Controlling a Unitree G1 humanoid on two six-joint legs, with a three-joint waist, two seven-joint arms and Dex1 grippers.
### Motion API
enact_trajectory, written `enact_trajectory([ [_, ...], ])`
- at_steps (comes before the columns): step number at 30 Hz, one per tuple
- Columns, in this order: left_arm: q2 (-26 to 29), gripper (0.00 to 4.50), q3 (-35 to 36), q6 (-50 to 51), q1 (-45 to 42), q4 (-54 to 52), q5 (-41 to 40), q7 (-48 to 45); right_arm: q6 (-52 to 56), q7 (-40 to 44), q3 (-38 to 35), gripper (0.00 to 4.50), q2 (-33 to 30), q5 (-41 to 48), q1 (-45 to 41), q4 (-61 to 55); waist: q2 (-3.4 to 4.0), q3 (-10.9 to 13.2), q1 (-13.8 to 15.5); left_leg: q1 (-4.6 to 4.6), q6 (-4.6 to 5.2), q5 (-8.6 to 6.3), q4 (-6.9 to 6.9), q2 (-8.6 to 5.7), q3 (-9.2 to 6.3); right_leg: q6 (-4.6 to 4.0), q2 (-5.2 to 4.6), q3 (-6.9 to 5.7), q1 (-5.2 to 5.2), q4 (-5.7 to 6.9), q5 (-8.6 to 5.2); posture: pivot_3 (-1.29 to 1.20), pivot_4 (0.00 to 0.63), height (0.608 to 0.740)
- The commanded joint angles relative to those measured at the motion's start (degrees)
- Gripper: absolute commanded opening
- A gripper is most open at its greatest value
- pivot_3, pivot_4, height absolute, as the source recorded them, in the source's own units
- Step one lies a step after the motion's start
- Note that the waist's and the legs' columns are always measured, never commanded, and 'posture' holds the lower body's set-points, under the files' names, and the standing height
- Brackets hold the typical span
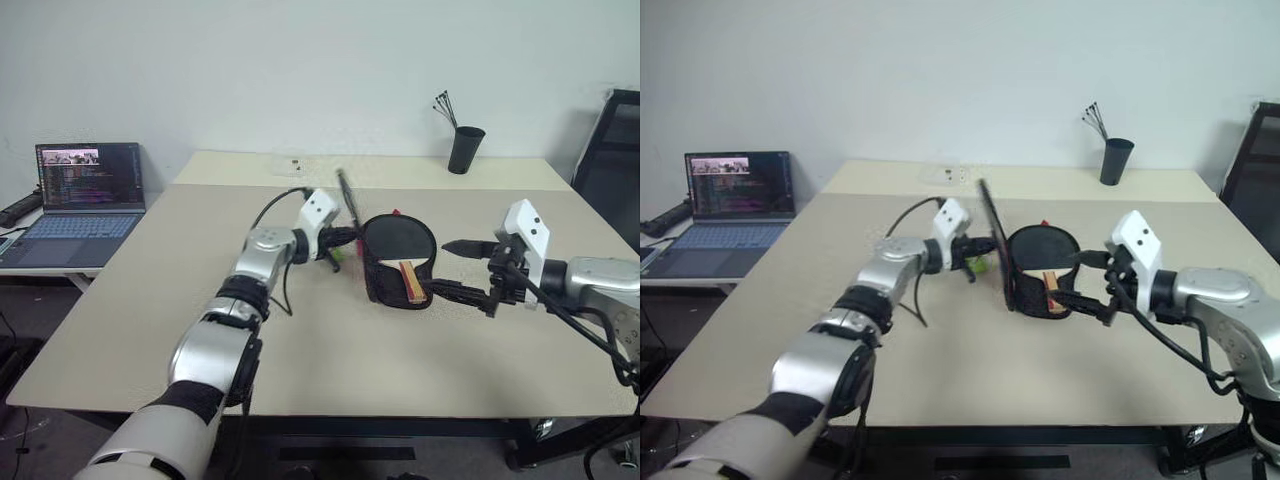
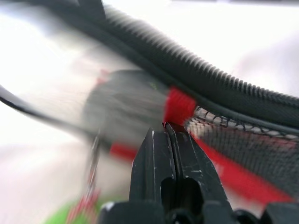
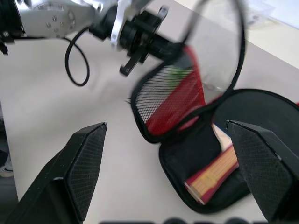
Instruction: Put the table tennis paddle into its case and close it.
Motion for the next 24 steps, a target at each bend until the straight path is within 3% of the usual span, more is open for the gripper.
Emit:
enact_trajectory([
  [1, -3.7, 0.04, 0.3, -2.2, -3.6, 2.2, 0.6, 1.4, -1.2, -0.1, -3.4, 4.5, -1.4, 0.5, 1.2, -1.2, -0.01, 0.0, 0.1, 0.0, 0.0, 0.0, 0.0, 0.0, -0.01, 0.2, 0.0, 0.0, 0.0, 0.0, -0.12, 0.0, 0.15, 0.74],
  [7, -5.6, 0.04, 0.2, -3.7, -4.6, 4.8, 2.2, 3.0, -1.4, -2.2, -3.5, 4.5, -1.3, -0.7, 2.7, -1.0, -0.02, 0.0, -0.6, 0.04, 0.0, 0.0, -0.01, 0.04, 0.01, 0.19, 0.06, 0.03, -0.02, 0.08, -0.12, 0.0, 0.15, 0.74],
  [15, 1.6, 0.04, 3.3, -4.0, -0.1, 0.7, -0.4, -2.0, -0.2, -9.6, -1.3, 4.5, 5.6, -2.9, -3.9, 12.0, -0.01, 0.0, -1.4, 0.14, 0.0, 0.0, -0.01, 0.05, 0.1, 0.11, 0.06, 0.13, -0.02, 0.13, -0.04, 0.0, 0.15, 0.74],
  [21, 8.7, 0.04, 6.0, 0.7, 10.1, -15.0, -7.1, -15.0, -4.0, -12.3, 4.4, 4.5, 11.6, -10.1, -11.4, 27.2, -0.01, 0.0, -1.3, 0.15, 0.0, 0.01, -0.04, 0.08, 0.07, -0.07, 0.08, 0.11, -0.03, 0.16, 0.05, 0.0, 0.15, 0.74],
  [24, 12.4, 0.04, 7.7, 9.6, 16.5, -27.7, -12.5, -19.0, -6.5, -14.1, 5.9, 4.5, 14.9, -13.5, -14.9, 35.5, -0.01, 0.0, -1.3, 0.12, 0.0, 0.01, -0.06, 0.04, 0.09, -0.08, 0.04, 0.14, -0.03, 0.14, 0.06, 0.0, 0.15, 0.74],
])
